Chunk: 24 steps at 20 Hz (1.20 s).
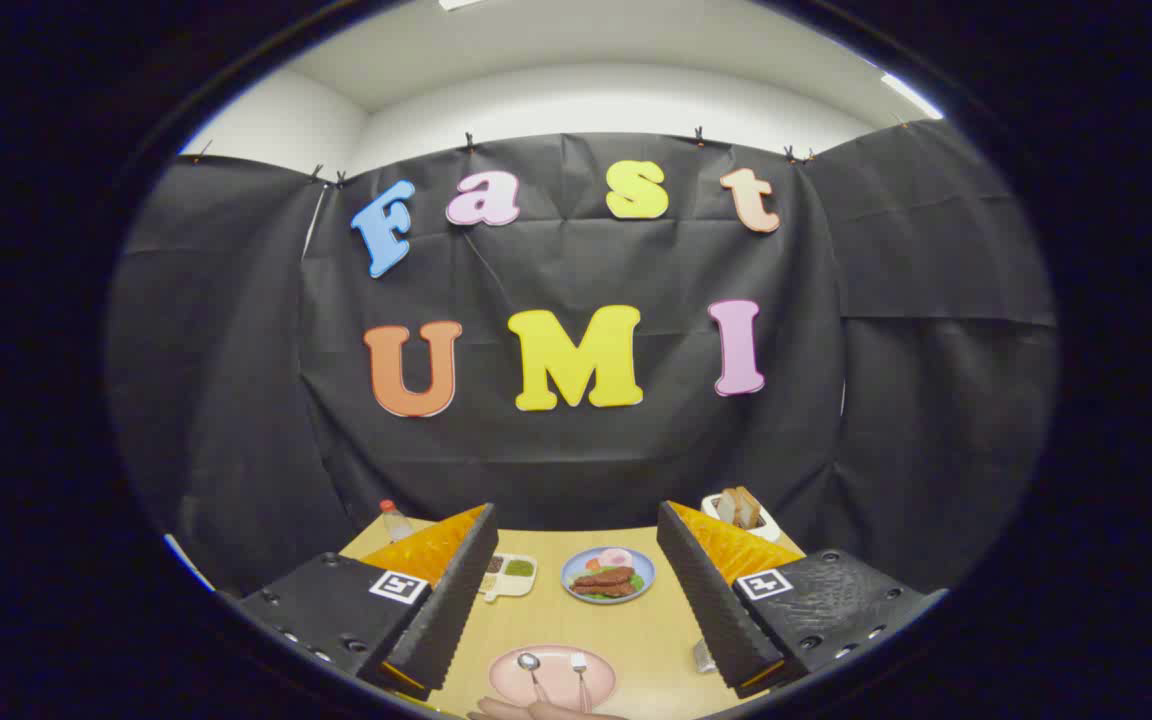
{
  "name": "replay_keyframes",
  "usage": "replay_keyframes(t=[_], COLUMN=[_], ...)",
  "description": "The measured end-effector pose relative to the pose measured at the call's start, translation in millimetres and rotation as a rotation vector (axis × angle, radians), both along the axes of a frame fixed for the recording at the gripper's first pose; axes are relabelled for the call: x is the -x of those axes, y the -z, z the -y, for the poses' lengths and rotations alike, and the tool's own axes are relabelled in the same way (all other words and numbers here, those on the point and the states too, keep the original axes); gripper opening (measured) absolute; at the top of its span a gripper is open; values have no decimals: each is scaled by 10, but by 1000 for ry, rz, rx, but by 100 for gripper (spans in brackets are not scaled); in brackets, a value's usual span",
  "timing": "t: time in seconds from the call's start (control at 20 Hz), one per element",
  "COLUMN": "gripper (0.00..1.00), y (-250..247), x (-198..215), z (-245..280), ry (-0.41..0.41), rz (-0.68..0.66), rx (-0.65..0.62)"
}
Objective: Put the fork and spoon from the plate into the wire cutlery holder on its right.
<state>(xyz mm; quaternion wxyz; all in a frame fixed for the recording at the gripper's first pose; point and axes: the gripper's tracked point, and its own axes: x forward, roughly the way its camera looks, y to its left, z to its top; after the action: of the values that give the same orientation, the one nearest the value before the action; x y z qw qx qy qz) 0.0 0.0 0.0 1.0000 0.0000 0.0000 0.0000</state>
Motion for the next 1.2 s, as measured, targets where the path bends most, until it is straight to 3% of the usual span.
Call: replay_keyframes(t=[0.4,0.75,0.9,1.2], gripper=[96,96,96,96], y=[-92,333,706,2085], x=[-167,-440,-601,-899], z=[-161,-159,-177,-144], ry=[-15,-9,-16,-38], rz=[77,2,-45,-367], rx=[69,92,132,87])
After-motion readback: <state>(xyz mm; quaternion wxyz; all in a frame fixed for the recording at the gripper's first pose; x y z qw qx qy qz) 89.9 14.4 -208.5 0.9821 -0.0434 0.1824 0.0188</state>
